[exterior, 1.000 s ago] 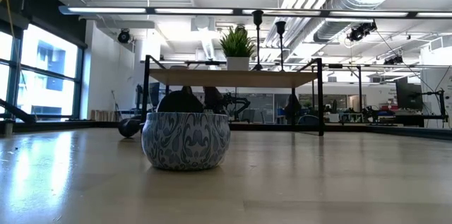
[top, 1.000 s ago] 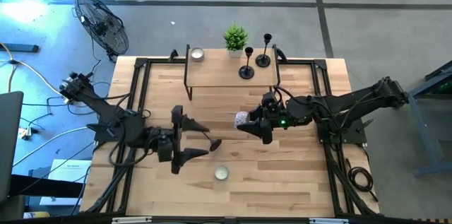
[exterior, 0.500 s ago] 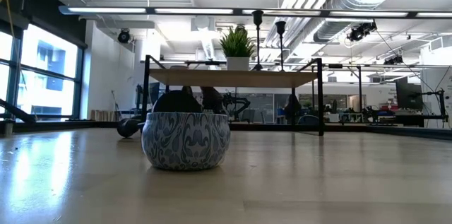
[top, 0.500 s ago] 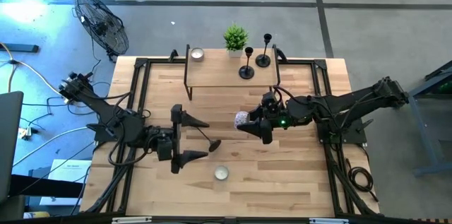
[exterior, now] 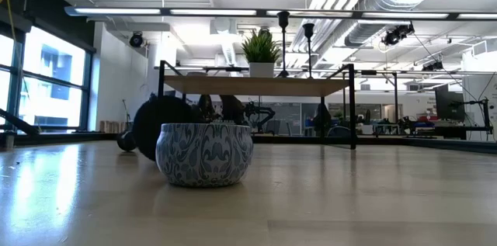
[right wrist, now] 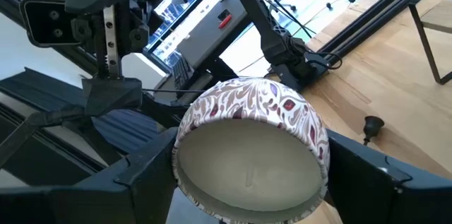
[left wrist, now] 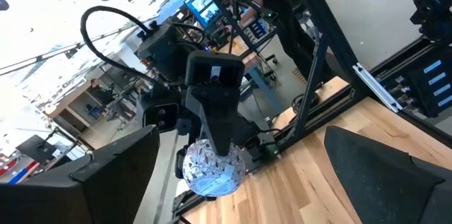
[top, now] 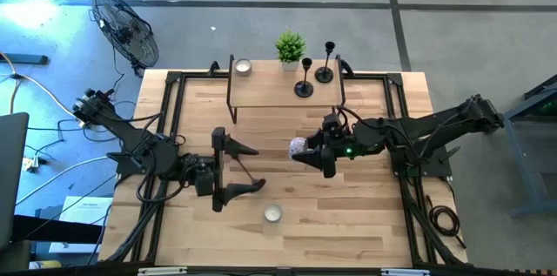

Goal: Pick & Place candle stick holders
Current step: Put the white red scented candle on the shelf

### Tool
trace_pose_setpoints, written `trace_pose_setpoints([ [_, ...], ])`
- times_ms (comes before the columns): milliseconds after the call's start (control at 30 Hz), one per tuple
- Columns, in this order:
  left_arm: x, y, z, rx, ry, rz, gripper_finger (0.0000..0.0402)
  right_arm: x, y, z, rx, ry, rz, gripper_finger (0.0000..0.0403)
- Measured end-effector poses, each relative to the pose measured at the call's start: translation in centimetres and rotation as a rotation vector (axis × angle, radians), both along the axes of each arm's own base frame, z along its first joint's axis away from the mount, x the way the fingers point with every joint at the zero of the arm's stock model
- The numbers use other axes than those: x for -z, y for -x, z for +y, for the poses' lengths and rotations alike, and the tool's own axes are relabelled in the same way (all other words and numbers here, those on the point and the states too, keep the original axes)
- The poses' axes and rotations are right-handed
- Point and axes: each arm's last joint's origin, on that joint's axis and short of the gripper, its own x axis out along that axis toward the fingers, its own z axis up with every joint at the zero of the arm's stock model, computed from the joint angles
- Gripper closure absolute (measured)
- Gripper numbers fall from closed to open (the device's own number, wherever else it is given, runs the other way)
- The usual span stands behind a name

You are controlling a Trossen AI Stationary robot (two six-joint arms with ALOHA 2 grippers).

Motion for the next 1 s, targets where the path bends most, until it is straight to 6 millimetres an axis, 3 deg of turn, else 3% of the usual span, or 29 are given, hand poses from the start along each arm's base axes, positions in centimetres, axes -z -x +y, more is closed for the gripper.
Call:
trace_pose_setpoints([
  [733,0.11,-0.26,-0.39,0.071,0.006,-0.005,0.0004,0.20,0.03,0.02,-0.011,0.002,0.020,0.0115],
  [1000,0.69,-0.95,-0.55,-0.032,0.143,0.005,0.0005,0.20,0.03,0.02,-0.010,0.000,0.020,0.0115],
])
